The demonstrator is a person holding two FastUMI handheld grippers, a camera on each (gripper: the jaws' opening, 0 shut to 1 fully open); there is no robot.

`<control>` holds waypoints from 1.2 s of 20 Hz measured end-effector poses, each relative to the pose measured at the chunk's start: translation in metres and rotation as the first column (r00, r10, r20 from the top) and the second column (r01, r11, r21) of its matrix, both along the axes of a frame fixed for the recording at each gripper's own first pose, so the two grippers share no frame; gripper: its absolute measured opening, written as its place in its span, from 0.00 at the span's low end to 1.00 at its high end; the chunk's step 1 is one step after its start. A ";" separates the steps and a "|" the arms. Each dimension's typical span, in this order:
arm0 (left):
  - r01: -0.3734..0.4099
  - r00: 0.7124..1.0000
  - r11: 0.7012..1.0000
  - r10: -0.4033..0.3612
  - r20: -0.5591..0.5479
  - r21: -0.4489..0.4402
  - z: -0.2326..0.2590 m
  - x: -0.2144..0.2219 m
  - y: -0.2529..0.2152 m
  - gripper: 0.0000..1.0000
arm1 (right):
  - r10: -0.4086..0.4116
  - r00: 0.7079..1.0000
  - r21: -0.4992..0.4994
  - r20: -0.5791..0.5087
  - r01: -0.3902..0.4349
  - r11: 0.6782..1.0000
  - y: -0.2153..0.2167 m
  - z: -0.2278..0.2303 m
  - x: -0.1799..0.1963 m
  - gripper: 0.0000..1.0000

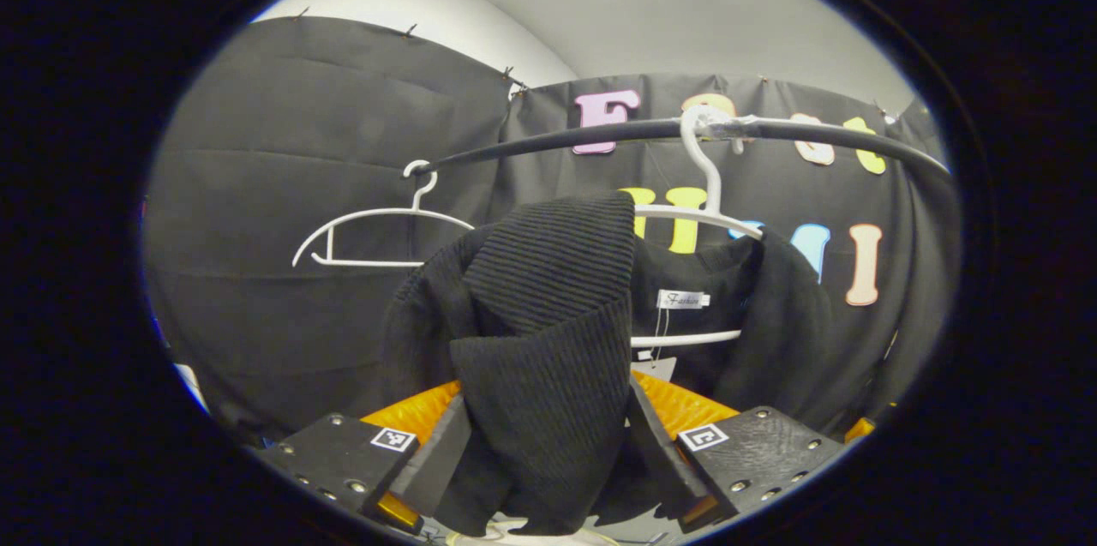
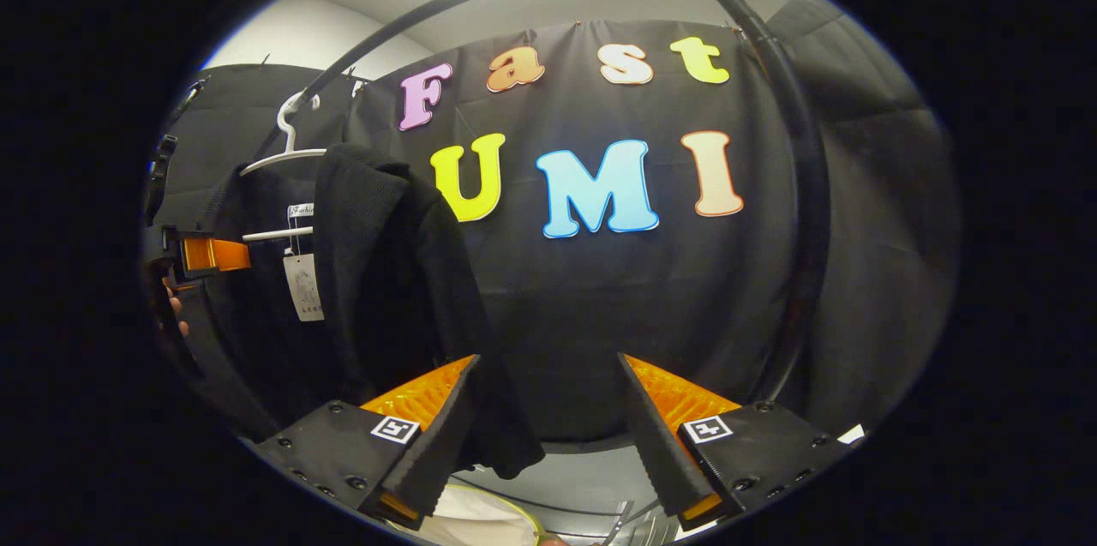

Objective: Grasp the clothes on the hanger with both hands and then place them into the laundry hamper below.

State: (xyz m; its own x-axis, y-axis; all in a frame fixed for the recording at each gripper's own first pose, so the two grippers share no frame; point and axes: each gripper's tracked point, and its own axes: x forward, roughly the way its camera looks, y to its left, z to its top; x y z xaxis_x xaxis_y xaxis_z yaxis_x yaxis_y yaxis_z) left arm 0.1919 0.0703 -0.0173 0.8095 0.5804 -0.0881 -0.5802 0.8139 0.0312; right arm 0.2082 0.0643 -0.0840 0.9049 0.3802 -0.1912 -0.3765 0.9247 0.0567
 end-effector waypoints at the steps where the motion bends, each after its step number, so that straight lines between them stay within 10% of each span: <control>1: -0.018 1.000 1.000 0.018 0.001 0.018 0.003 0.003 0.005 0.94 | 0.016 1.000 -0.002 -0.003 -0.016 1.000 0.003 -0.003 0.001 0.96; 8: -0.078 0.997 0.994 0.080 -0.021 0.078 0.005 0.006 0.021 0.72 | 0.124 0.992 -0.011 -0.022 -0.125 0.992 0.024 -0.021 0.002 0.93; 14: -0.032 0.999 0.997 0.033 -0.027 0.068 0.005 0.006 0.018 0.15 | 0.233 0.972 0.017 -0.042 -0.232 0.973 0.054 -0.029 -0.007 0.96; 17: 0.034 0.999 0.999 -0.034 0.003 0.008 0.007 0.001 0.012 0.02 | 0.276 0.960 0.026 -0.046 -0.275 0.961 0.069 -0.025 -0.018 0.96; 24: 0.223 0.974 0.974 -0.220 0.060 -0.047 0.035 -0.026 -0.004 0.01 | 0.312 0.950 0.025 0.002 -0.312 0.950 0.114 0.011 -0.048 0.93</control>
